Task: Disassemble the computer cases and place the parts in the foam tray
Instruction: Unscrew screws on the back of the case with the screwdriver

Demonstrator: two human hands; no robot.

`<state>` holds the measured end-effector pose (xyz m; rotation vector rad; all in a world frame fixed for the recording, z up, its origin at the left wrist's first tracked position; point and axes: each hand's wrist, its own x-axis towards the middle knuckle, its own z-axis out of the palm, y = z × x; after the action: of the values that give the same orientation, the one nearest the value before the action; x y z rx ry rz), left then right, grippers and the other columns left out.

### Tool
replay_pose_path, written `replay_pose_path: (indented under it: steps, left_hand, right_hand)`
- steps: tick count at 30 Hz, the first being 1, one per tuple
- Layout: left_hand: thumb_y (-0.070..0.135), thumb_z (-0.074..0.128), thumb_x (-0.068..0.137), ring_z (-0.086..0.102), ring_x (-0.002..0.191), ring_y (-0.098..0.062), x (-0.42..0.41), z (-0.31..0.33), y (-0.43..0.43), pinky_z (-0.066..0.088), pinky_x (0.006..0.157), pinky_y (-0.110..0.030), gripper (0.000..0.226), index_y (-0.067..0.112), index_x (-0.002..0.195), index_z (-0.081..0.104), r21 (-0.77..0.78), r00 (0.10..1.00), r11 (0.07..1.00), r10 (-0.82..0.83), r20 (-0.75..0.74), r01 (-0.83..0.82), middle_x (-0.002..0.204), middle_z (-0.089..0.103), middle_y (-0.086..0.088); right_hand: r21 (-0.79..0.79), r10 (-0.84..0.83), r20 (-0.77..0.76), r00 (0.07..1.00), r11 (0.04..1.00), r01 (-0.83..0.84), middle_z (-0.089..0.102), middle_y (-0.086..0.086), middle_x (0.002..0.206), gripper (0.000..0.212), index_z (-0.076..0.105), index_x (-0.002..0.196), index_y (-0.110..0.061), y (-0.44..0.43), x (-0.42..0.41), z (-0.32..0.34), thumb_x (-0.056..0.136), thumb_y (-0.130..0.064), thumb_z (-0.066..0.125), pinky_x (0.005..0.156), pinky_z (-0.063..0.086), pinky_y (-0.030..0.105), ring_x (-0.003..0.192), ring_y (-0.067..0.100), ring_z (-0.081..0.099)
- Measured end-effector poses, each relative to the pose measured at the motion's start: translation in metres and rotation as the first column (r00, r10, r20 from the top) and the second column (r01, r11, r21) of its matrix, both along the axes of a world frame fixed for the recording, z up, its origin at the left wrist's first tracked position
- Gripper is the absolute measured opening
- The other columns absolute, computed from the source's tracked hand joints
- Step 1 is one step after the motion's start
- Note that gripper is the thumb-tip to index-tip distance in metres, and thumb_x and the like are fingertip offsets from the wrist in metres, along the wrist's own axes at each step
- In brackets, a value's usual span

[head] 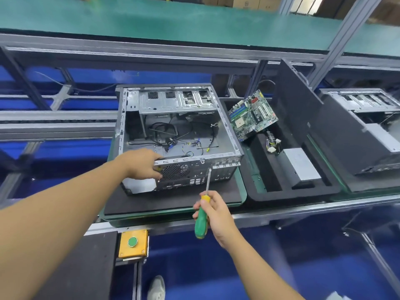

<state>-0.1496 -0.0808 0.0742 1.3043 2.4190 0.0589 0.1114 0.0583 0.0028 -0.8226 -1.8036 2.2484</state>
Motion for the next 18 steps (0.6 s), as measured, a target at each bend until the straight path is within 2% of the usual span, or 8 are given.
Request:
replay_pose_path:
  steps: [3, 6, 9, 11, 14, 18]
  left_hand:
    - [0.05, 0.07, 0.078, 0.059, 0.081, -0.014, 0.002, 0.001, 0.002, 0.047, 0.067, -0.029, 0.022, 0.038, 0.095, 0.063, -0.006, 1.0, 1.0, 0.013, -0.025, -0.013, 0.088, 0.069, 0.014]
    - [0.05, 0.07, 0.078, 0.059, 0.079, -0.014, 0.002, 0.003, 0.002, 0.044, 0.065, -0.029, 0.02, 0.037, 0.091, 0.062, -0.014, 0.999, 1.0, 0.025, -0.031, -0.025, 0.082, 0.066, 0.015]
    - [0.05, 0.07, 0.078, 0.061, 0.073, -0.006, 0.003, 0.004, 0.001, 0.042, 0.06, -0.027, 0.02, 0.035, 0.088, 0.062, -0.016, 0.999, 0.999, 0.036, -0.018, -0.036, 0.07, 0.068, 0.015]
    - [0.048, 0.069, 0.078, 0.063, 0.071, 0.002, 0.002, 0.005, 0.001, 0.047, 0.063, -0.025, 0.017, 0.035, 0.086, 0.061, -0.024, 0.999, 0.999, 0.045, 0.011, -0.045, 0.063, 0.068, 0.021]
    - [0.048, 0.068, 0.078, 0.063, 0.069, 0.006, 0.003, 0.006, 0.001, 0.05, 0.067, -0.025, 0.017, 0.034, 0.086, 0.062, -0.032, 0.999, 0.999, 0.043, 0.022, -0.042, 0.06, 0.066, 0.026]
    - [0.048, 0.068, 0.079, 0.063, 0.069, 0.005, 0.004, 0.007, 0.0, 0.043, 0.059, -0.023, 0.018, 0.034, 0.088, 0.062, -0.029, 0.999, 0.999, 0.045, 0.016, -0.044, 0.06, 0.066, 0.026]
  right_hand:
    - [0.131, 0.041, 0.075, 0.996, 0.99, -0.051, 0.057, 0.004, 0.082, 0.012, 0.056, 0.112, -0.02, -0.004, 0.001, -0.007, 0.106, -0.018, 0.046, 0.061, 0.052, 0.031, 0.057, 0.019, 0.055]
    - [0.198, 0.093, 0.167, 0.982, 0.972, -0.125, 0.053, 0.003, 0.081, 0.02, 0.056, 0.119, -0.032, -0.012, -0.004, -0.013, 0.106, -0.023, 0.044, 0.053, 0.049, 0.033, 0.05, 0.017, 0.049]
    - [0.219, 0.087, 0.237, 0.968, 0.966, -0.14, 0.053, -0.002, 0.078, 0.033, 0.05, 0.125, -0.051, -0.02, -0.012, -0.014, 0.104, -0.027, 0.042, 0.048, 0.047, 0.031, 0.049, 0.016, 0.046]
    - [0.214, 0.083, 0.25, 0.965, 0.967, -0.139, 0.054, -0.003, 0.077, 0.042, 0.041, 0.129, -0.063, -0.023, -0.017, -0.014, 0.104, -0.03, 0.04, 0.047, 0.047, 0.029, 0.05, 0.015, 0.045]
    - [0.196, 0.061, 0.25, 0.966, 0.974, -0.112, 0.052, -0.003, 0.074, 0.05, 0.038, 0.133, -0.07, -0.026, -0.021, -0.015, 0.104, -0.029, 0.039, 0.047, 0.047, 0.03, 0.052, 0.016, 0.043]
    - [0.167, 0.018, 0.239, 0.971, 0.984, -0.059, 0.051, -0.005, 0.071, 0.052, 0.043, 0.13, -0.071, -0.026, -0.021, -0.018, 0.104, -0.027, 0.041, 0.048, 0.046, 0.03, 0.048, 0.016, 0.041]
